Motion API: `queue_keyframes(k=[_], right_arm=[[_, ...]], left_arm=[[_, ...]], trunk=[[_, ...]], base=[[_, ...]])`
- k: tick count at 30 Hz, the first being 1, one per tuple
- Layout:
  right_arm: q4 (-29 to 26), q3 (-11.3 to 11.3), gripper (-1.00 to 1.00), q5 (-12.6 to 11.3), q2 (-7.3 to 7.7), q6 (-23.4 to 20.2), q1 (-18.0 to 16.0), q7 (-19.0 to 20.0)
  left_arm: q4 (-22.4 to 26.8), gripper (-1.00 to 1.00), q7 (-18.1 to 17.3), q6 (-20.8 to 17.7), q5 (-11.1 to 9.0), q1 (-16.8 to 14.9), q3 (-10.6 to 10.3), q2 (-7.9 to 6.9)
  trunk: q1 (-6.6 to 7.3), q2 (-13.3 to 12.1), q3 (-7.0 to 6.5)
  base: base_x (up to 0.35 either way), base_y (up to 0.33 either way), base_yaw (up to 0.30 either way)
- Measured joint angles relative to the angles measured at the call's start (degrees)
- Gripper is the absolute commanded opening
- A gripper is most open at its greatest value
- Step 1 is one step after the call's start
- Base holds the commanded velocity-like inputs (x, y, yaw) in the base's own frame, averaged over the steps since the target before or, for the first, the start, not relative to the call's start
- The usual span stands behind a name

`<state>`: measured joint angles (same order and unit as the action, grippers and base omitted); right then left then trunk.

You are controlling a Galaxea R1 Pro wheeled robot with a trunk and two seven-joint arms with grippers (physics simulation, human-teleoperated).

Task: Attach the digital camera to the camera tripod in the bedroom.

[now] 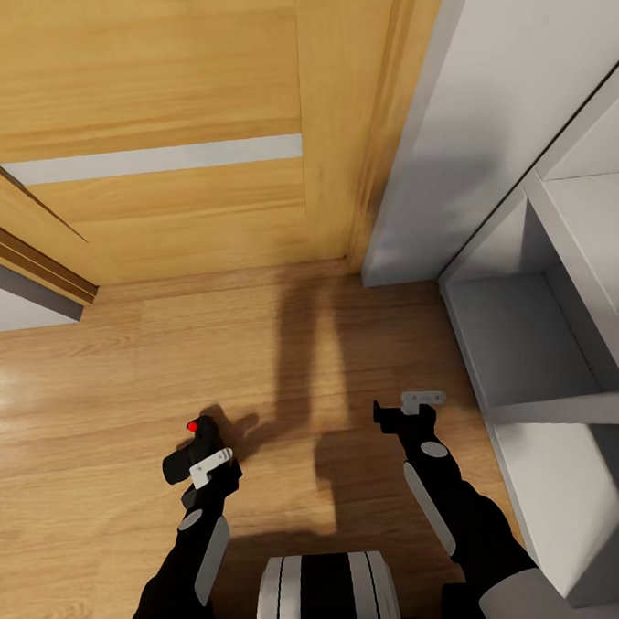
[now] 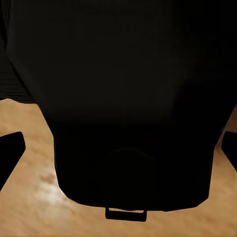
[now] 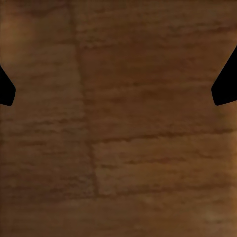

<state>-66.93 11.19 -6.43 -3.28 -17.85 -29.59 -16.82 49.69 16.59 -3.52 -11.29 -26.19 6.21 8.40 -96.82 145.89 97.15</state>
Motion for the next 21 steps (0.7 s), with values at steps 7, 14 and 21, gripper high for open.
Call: queue_keyframes(k=[7, 14, 21], right_arm=[[0.03, 0.0, 1.0, 0.0, 0.0, 0.01, 0.0, 0.0], [0.03, 0.0, 1.0, 0.0, 0.0, 0.01, 0.0, 0.0], [0.03, 0.0, 1.0, -0.01, 0.0, 0.01, 0.0, 0.0]], left_arm=[[0.1, 1.0, 0.0, 0.01, 0.0, 0.0, -0.03, 0.09], [0.34, 1.0, 0.0, 0.01, 0.0, 0.0, -0.03, 0.09], [0.45, -1.0, -0.05, 0.01, 0.0, 0.0, -0.09, 0.09]], trunk=[[0.0, 0.0, 0.0], [0.0, 0.0, 0.0], [0.0, 0.0, 0.0]], base=[[0.0, 0.0, 0.0], [0.0, 0.0, 0.0], [0.0, 0.0, 0.0]])
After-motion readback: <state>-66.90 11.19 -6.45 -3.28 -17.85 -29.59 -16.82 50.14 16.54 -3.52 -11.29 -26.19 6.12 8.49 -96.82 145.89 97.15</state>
